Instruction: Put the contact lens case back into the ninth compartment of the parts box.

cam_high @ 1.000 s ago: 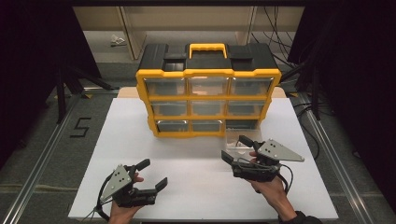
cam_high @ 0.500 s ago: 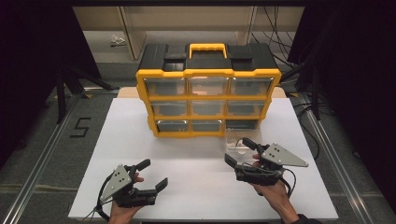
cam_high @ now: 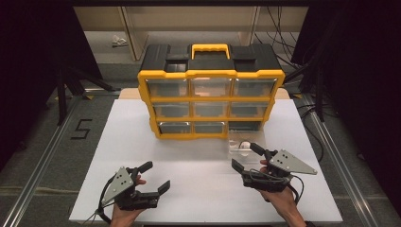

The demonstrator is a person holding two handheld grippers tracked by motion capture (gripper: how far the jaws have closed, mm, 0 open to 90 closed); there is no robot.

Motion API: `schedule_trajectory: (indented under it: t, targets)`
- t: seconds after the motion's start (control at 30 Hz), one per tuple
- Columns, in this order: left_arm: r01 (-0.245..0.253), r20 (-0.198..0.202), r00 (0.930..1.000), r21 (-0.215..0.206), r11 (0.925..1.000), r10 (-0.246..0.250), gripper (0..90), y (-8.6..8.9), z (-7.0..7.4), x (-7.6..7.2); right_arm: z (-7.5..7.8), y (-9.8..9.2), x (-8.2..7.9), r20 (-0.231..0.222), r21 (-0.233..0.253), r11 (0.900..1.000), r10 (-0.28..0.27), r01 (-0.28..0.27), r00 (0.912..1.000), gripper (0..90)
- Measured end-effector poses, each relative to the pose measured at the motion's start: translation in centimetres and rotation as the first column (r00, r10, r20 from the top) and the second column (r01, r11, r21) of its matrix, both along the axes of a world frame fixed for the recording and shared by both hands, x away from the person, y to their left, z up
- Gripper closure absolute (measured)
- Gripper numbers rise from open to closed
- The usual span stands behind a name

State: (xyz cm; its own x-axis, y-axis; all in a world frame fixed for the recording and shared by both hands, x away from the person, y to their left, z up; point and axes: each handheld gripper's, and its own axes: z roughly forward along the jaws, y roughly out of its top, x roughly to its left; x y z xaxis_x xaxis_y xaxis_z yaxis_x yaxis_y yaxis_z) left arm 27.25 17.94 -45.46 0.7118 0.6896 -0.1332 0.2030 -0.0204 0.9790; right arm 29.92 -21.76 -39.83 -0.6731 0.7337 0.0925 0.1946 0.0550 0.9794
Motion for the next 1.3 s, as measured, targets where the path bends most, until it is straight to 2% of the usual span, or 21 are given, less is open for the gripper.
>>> schedule_trajectory:
  t: [0.8, 1.3]
  targets:
    - [0.009, -0.001, 1.0000, 0.002, 1.0000, -0.009, 10.4, -0.1, 0.0, 0.0, -1.6, -1.0, -1.0, -0.027, -0.013, 1.000, -0.020, 0.019, 0.9994, 15.7]
    - [0.020, -0.004, 0.9998, -0.002, 0.9998, -0.020, 10.4, -0.2, 0.0, -0.1, -2.7, -1.4, -1.9, -0.014, -0.020, 0.999, -0.037, 0.037, 0.9992, 15.7]
